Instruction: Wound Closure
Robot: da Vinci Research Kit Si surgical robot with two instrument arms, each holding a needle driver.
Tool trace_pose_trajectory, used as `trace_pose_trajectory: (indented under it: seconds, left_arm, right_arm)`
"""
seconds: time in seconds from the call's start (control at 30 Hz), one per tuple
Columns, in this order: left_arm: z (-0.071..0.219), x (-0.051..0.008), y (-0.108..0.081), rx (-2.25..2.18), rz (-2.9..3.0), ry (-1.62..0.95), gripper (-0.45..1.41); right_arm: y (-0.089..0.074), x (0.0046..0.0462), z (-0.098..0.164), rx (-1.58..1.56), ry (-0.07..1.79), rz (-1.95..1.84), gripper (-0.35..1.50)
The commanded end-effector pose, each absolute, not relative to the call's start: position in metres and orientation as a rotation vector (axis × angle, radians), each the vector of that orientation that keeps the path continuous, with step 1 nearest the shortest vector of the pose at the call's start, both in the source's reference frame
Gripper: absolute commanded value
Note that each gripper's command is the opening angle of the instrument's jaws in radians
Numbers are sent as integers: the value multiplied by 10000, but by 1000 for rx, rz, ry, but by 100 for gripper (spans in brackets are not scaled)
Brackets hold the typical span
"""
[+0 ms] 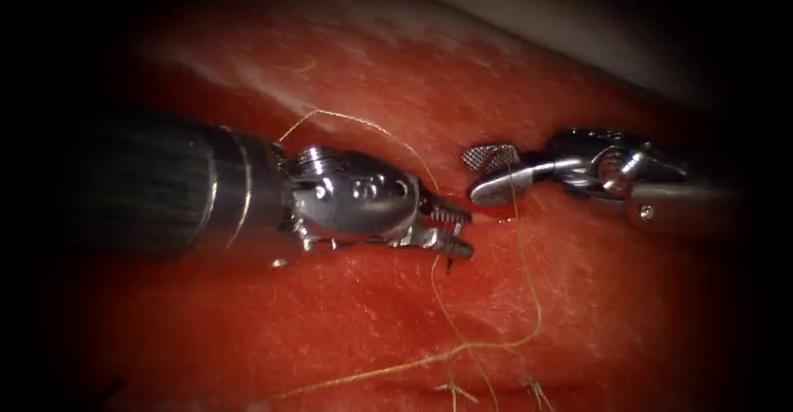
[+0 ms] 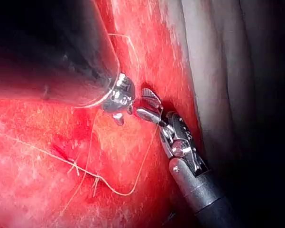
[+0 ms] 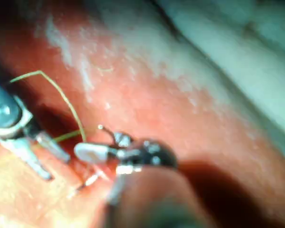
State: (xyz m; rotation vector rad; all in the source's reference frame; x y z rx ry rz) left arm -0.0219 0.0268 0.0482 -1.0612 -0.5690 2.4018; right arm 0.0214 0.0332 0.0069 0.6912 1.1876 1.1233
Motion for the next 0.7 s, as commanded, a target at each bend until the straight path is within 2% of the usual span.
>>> trace_pose_trajectory:
  seconds: [0.03,0.17,0.2,0.33,0.53,0.7]
  left_arm:
    - [494,-222,266,-1075,2423,-551,39]
    - [506,-218,267,-1100,2463,-539,44]
    - [509,-219,266,-1114,2480,-556,45]
    - [510,-225,261,-1148,2517,-574,47]
    - [501,-233,256,-1198,2559,-602,47]
    - [499,-229,257,-1282,2628,-635,48]
  right_arm:
    - [334,222,73,692,1191,1120,141]
    - [334,221,73,693,1191,1120,141]
    - [335,221,74,692,1191,1121,135]
    - [348,220,78,642,1200,1077,148]
    - [366,206,84,538,1218,945,148]
    - [366,196,83,504,1141,878,148]
